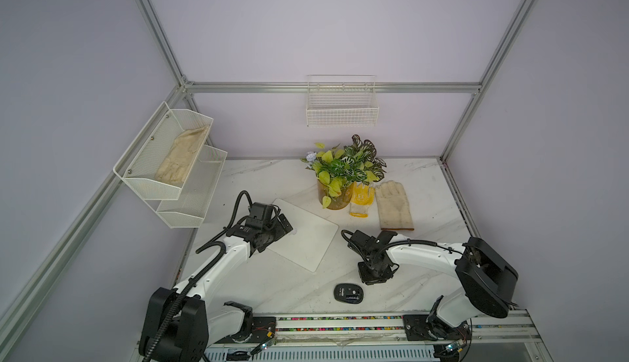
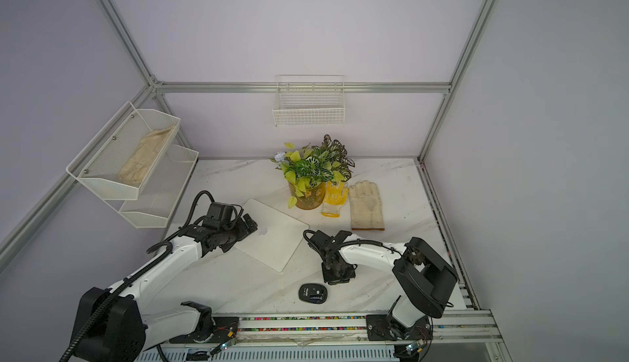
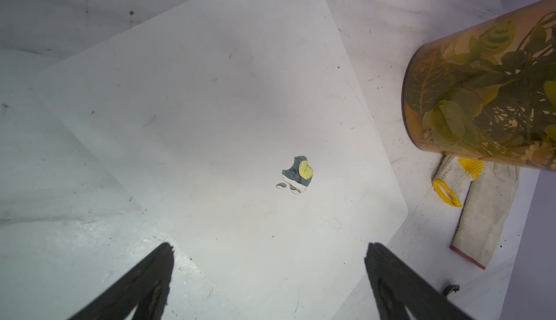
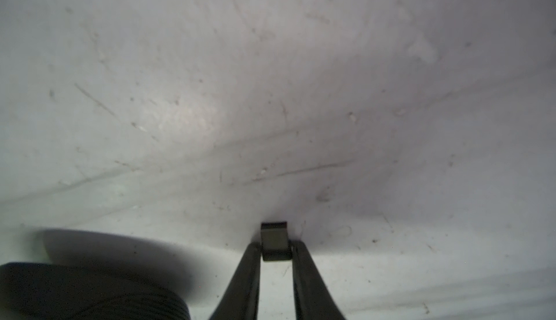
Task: Insert the wireless mouse receiver into the laptop
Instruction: Pick up the USB plug at the center of the board.
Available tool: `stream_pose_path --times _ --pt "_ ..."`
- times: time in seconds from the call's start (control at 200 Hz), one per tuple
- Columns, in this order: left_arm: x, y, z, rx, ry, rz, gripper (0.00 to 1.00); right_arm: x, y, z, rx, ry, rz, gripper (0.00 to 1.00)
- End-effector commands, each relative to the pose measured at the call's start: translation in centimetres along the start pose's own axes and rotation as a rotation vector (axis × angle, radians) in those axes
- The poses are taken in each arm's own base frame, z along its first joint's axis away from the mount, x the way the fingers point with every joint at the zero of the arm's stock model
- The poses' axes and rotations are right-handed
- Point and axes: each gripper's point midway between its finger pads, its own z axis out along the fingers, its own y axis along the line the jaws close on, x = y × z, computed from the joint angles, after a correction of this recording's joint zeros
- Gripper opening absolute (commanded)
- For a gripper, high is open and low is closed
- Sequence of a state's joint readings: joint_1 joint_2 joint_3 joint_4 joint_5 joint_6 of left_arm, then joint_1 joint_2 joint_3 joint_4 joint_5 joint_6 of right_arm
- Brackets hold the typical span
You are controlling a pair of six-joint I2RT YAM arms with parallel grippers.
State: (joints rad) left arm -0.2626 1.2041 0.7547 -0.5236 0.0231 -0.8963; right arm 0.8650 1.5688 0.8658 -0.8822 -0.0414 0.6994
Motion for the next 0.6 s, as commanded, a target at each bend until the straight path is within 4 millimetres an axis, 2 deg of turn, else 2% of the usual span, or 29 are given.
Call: stream_pose_path --times 0.0,0.11,0.25,0.445,0.595 --pt "-0.5 -0.4 0.2 0.016 -0.009 0.015 1.0 0.1 -0.5 -0.1 0.025 -0.014 0.015 0.23" --pt "-0.6 -0.5 0.1 0.021 -0.013 0.017 1.0 -0.6 -0.3 -0.4 0.027 -0.043 0.002 0.18" --pt "-1.0 -0.9 -0.2 0.034 -0.018 0.027 1.0 -2.5 0.9 -1.7 -0.004 -0.119 -0.062 0.17" --pt "-1.9 -2.1 -0.7 0.069 0.021 0.124 1.0 -6.6 3.2 -5.0 -0.017 -0.269 -0.237 0.18" --pt "-2.4 -2.1 -1.1 0.073 0.056 0.175 1.0 -9.7 4.7 -5.2 0.042 -0.334 -0.423 0.19"
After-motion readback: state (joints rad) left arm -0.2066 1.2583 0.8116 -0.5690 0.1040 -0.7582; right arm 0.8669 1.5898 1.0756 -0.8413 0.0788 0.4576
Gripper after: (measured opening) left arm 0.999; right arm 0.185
